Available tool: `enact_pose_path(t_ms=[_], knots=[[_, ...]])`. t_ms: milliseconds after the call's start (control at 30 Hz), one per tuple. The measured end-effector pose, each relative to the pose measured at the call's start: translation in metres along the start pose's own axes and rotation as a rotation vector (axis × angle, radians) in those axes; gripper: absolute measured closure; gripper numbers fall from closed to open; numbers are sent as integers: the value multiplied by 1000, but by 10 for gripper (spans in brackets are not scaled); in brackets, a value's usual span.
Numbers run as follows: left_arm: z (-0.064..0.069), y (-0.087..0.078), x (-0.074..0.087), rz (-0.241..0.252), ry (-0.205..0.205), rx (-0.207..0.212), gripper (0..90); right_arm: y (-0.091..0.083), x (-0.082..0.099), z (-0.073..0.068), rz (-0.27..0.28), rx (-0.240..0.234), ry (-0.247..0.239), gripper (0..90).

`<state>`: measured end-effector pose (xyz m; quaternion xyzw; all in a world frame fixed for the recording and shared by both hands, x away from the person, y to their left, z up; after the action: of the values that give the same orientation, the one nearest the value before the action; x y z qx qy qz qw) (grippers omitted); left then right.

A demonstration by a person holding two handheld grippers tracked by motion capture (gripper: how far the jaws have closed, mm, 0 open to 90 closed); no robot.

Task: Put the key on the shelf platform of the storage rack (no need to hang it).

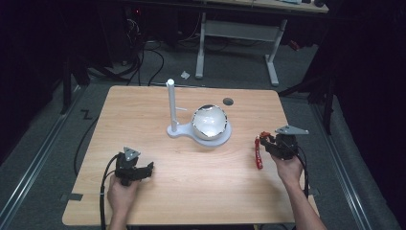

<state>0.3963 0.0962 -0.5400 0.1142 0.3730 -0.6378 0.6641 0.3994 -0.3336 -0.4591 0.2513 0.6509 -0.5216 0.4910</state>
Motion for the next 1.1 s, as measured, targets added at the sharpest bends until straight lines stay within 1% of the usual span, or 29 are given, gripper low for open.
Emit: enact_pose_path(t_ms=[100, 167, 300, 433, 500, 567, 667, 800, 867, 1000, 1033, 1100], knots=[[0, 0, 0, 0, 1, 0, 193, -8, -5, 0, 21, -11, 1, 677], [0, 0, 0, 0, 1, 1, 193, -14, -10, 0, 40, -19, -10, 676], [0, 0, 0, 0, 1, 0, 194, -20, -17, 0, 81, -39, -2, 676], [0, 0, 0, 0, 1, 0, 193, -25, -24, -5, 95, -60, -22, 676], [0, 0, 0, 1, 1, 0, 193, -27, -28, -6, 104, -71, -22, 676], [0, 0, 0, 1, 0, -1, 193, -29, -31, -6, 110, -80, -12, 676], [0, 0, 0, 0, 2, 1, 193, -33, -36, -8, 123, -99, -16, 676], [0, 0, 0, 0, 2, 1, 193, -36, -43, -12, 127, -123, -21, 676], [0, 0, 0, 0, 1, 0, 193, -37, -47, -13, 134, -136, -26, 676], [0, 0, 0, 1, 2, 0, 193, -38, -55, -16, 153, -161, -20, 676], [-1, 0, 0, 3, 11, 7, 193, -37, -57, -17, 156, -171, -20, 675], [-1, 0, 0, 2, 15, 9, 193, -37, -61, -19, 168, -191, -22, 675]])
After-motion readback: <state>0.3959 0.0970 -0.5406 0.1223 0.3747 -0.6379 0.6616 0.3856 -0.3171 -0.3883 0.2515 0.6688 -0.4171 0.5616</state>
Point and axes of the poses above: each handheld gripper's, and its own axes: y roughly forward along the jaws, x roughly out of its underside, z roughly to its right, the point moved 1 cm from there along y, roughly forward along the jaws, and after that the axes turned 13 degrees about z, right-handed, at the moved point
